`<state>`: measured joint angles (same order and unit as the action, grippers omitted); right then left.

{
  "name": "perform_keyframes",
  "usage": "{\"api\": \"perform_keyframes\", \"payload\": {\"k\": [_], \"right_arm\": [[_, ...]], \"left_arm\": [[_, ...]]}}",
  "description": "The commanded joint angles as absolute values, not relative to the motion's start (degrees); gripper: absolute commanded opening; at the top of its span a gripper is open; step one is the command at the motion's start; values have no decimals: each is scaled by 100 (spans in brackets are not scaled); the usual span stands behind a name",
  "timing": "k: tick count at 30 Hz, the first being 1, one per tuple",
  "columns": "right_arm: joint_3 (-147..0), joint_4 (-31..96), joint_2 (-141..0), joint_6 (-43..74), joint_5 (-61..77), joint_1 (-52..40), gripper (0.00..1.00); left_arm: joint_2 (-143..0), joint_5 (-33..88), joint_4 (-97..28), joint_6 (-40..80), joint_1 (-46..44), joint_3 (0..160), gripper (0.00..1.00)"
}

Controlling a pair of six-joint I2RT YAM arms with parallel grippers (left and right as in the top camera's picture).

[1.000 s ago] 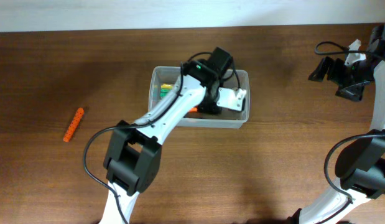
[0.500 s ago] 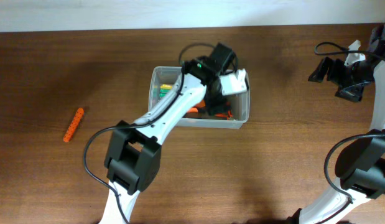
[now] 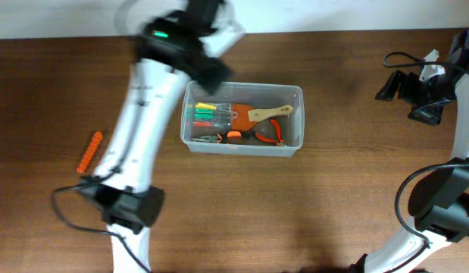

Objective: Pack container
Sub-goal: 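Grasp the orange ribbed stick with the left gripper, then place the orange stick into the container and release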

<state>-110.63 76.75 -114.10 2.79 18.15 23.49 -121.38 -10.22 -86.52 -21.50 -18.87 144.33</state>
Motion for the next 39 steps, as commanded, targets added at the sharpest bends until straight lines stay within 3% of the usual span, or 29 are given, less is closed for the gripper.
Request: {"api": "perform_keyframes", "payload": {"k": [1, 6, 10, 15, 20, 25, 31, 34, 39], "right_arm": [[-11045, 7693, -11397, 268, 1892, 2327, 98], [-11045, 7695, -11397, 266, 1892, 2327, 98], [-11045, 7688, -11397, 266, 1892, 2327, 98], [-11045, 7688, -11397, 266, 1892, 2327, 98], [-11045, 7662, -11397, 268, 1892, 2327, 98], [-11045, 7651, -11397, 268, 1892, 2327, 99], [-11045, 7673, -11397, 266, 1892, 2327, 98], [-11045, 7671, -11397, 266, 1892, 2327, 99], [-11045, 7671, -11397, 266, 1890, 2327, 98]], "left_arm": [[-12173, -1358, -9011, -1865, -825, 14129, 99], [-12215, -460, -8715, -2561, 823, 12669, 99], [-12215, -425, -7653, -2797, 1678, 11386, 99], [-12217, -427, -6674, -2915, 2099, 10263, 97], [-12219, -423, -5942, -4062, 2108, 9196, 83], [-12219, -427, -5059, -3562, 2062, 8484, 80], [-12219, -419, -4818, -3428, 2067, 8259, 66], [-12219, 62, -4851, -3428, 2060, 8259, 39], [-12217, 355, -4886, -3426, 2029, 8261, 34]]}}
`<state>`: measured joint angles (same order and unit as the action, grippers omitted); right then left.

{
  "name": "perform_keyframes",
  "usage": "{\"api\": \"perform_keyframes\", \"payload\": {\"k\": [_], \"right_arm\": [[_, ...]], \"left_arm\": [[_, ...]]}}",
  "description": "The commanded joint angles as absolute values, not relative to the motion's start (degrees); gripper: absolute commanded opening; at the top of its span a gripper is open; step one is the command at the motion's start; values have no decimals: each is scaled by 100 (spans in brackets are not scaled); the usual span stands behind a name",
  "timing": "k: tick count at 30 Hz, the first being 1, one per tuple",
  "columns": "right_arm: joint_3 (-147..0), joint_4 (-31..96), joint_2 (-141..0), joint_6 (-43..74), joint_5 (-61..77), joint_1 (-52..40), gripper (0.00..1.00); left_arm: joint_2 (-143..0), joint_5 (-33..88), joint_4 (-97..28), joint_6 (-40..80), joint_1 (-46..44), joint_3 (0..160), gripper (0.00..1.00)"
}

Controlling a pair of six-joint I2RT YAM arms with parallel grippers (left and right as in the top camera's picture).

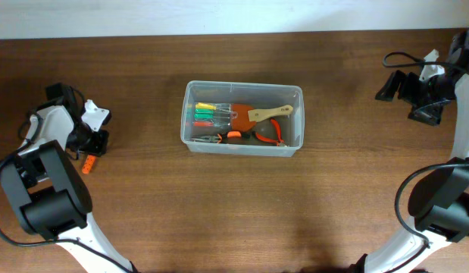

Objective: Pack container
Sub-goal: 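Place the orange stick into the container and release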

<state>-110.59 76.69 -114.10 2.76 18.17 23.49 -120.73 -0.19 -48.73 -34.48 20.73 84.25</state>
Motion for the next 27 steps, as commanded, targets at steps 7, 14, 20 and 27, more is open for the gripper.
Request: {"api": "perform_keyframes", "payload": {"k": [7, 14, 20, 27], "right_arm": [[-11045, 7671, -11397, 266, 1890, 2327, 98], [-11045, 7673, -11397, 266, 1890, 2327, 98], [-11045, 7675, -11397, 266, 1892, 2327, 98], [-11045, 7675, -11397, 266, 1890, 2327, 98]], "left_arm": [[-12158, 370, -5922, -3426, 1782, 9091, 2], [-11985, 388, -7717, -3428, 838, 11924, 2], [-11985, 388, -8040, -4305, -819, 13684, 2], [-12519, 390, -8020, -5948, -2842, 13450, 2]]}}
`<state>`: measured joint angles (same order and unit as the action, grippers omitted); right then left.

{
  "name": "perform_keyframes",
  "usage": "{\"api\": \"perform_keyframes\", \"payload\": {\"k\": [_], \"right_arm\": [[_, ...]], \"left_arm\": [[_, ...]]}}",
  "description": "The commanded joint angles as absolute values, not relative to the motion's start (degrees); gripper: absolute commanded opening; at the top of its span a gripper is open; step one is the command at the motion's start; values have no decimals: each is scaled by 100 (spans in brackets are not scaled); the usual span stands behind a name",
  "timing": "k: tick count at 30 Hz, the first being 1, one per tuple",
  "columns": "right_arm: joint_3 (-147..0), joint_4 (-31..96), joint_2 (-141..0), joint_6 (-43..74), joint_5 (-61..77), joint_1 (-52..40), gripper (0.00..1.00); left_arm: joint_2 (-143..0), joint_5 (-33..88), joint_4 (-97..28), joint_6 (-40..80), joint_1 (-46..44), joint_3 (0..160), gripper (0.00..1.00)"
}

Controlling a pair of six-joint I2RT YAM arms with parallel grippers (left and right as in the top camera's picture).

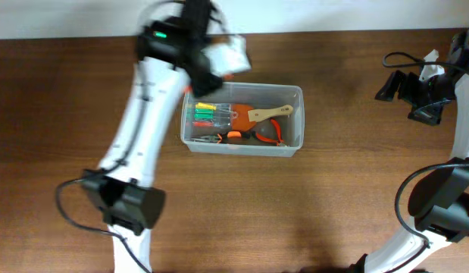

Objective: Pack container
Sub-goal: 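Place the orange stick into the container and release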

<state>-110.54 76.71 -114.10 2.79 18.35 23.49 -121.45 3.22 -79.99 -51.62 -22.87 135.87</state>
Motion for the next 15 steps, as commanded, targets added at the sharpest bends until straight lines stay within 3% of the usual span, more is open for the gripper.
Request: {"api": "perform_keyframes", "payload": {"k": [1, 7, 10, 12, 13, 14, 15], "right_arm": [[-11045, 7673, -11397, 266, 1890, 2327, 98], [-11045, 7677, -11397, 266, 1890, 2327, 99], [-11045, 7736, -11397, 266, 1890, 2327, 98], [-11045, 7741, -11397, 266, 1890, 2327, 98], [-11045, 7738, -11397, 266, 1890, 2327, 98], [-11045, 7738, -11397, 266, 1892, 2327, 98], [-11045, 7738, -11397, 266, 1892, 2327, 98]], "left_arm": [[-12829, 478, -8018, -5955, -3216, 13404, 2], [-13810, 456, -8042, -6042, -3881, 13402, 6], [-14064, 458, -8023, -6036, -3911, 13402, 14], [-14068, 475, -7970, -6031, -3872, 13402, 29], [-14044, 473, -7948, -6010, -3846, 13402, 54], [-14031, 473, -7920, -5957, -3822, 13402, 99], [-13998, 473, -7870, -5763, -3791, 13402, 99]]}}
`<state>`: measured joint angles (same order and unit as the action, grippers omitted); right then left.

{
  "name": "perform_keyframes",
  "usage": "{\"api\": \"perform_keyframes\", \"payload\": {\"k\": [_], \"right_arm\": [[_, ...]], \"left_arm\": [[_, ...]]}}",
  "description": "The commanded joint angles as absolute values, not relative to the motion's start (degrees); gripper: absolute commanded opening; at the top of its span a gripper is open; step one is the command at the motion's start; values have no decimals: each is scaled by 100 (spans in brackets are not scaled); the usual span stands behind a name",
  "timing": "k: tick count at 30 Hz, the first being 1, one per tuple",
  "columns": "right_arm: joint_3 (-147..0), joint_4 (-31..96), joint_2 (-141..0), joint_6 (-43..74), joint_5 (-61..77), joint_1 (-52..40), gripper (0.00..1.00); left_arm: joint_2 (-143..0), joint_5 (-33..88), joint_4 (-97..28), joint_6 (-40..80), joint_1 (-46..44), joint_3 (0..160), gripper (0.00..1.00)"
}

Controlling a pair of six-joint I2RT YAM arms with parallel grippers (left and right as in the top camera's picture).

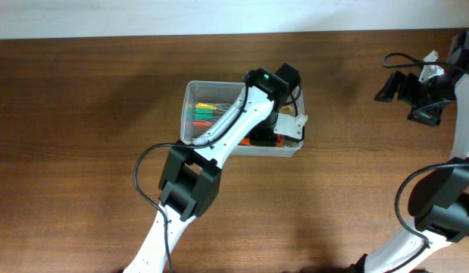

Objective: Pack container

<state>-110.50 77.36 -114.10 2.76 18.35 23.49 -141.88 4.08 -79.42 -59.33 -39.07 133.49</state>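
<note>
A clear plastic container [190, 98] stands mid-table. Inside it at the left lie screwdrivers [202, 113] with green, yellow and red handles. An orange-handled tool [258, 142] peeks out by the front wall. My left arm reaches across the container, and its left gripper [286, 125] hangs low over the right half, hiding what lies there. Whether its fingers are open or hold anything does not show. My right gripper [389, 86] sits far to the right near the table's back edge, well away from the container.
A black cable [404, 57] loops beside the right arm. Bare brown table [82, 152] surrounds the container on all sides. A white wall runs along the back edge.
My left gripper was at the container's back left corner. Now it is over the container's right half, low inside the walls. The right arm has not moved.
An orange ridged piece lay on the table at the left while my left arm was at the container. Then my left gripper was down at that piece. Later it was back at the container's rim, the table spot bare. Now it is over the right half.
</note>
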Motion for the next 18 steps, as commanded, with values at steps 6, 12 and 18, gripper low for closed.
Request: {"api": "perform_keyframes", "payload": {"k": [6, 12, 18], "right_arm": [[-11045, 7743, -11397, 266, 1892, 2327, 98], [-11281, 7935, -11347, -309, 2134, 2241, 98], [-13041, 8388, -10748, -729, 1708, 1347, 98]], "left_arm": [[-13321, 84, -7264, -4034, -3465, 13684, 99], [-12060, -104, -7404, -2670, -2884, 14744, 99], [-10978, -1188, -8114, -1566, -1210, 14816, 99]]}}
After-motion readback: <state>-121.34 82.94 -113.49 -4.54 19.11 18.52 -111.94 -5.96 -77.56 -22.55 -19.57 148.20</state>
